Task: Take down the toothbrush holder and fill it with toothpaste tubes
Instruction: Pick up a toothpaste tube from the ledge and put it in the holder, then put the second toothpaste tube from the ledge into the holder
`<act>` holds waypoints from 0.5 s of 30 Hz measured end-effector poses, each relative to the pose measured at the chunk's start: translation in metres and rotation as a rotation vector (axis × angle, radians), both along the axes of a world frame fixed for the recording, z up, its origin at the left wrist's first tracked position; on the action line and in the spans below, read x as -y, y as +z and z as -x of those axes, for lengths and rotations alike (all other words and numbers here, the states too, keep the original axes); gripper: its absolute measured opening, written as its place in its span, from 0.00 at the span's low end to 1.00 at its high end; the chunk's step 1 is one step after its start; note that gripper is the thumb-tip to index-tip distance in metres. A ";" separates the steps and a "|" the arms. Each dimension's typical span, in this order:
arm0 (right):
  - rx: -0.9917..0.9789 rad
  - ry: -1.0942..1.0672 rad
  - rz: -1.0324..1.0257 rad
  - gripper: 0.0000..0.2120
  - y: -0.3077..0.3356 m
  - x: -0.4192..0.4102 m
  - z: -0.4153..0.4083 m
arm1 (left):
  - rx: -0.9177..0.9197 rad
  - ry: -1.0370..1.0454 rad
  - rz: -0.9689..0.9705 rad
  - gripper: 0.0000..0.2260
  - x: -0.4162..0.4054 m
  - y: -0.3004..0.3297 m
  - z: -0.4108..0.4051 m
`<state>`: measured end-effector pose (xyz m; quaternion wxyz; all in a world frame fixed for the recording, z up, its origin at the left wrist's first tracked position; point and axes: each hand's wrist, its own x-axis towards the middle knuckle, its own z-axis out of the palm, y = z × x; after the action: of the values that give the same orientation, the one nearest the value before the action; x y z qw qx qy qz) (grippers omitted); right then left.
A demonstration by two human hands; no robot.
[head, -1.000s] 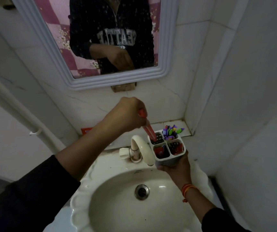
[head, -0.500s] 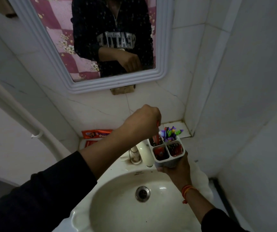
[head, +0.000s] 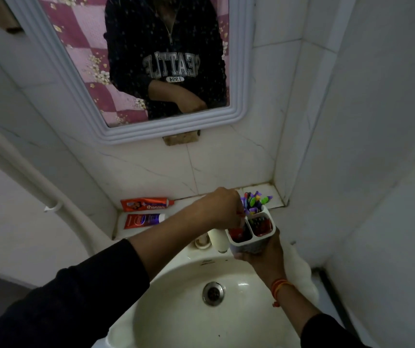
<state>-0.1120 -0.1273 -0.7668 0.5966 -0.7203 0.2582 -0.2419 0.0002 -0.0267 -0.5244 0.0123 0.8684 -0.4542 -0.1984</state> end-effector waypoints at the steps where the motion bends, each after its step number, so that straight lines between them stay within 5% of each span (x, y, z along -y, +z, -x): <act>1: -0.003 0.001 0.007 0.54 0.000 0.000 0.000 | 0.013 -0.012 0.003 0.13 0.001 0.000 -0.002; 9: -0.018 0.023 -0.109 0.57 0.006 0.002 -0.004 | -0.088 0.265 0.245 0.09 -0.030 -0.005 -0.061; 15: 0.005 0.029 -0.145 0.55 -0.005 0.004 -0.003 | 0.041 0.403 -0.083 0.19 -0.098 -0.070 -0.115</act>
<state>-0.1086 -0.1308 -0.7713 0.6514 -0.6781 0.2633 -0.2158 0.1148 0.0710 -0.5948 0.0068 0.9453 -0.2630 -0.1927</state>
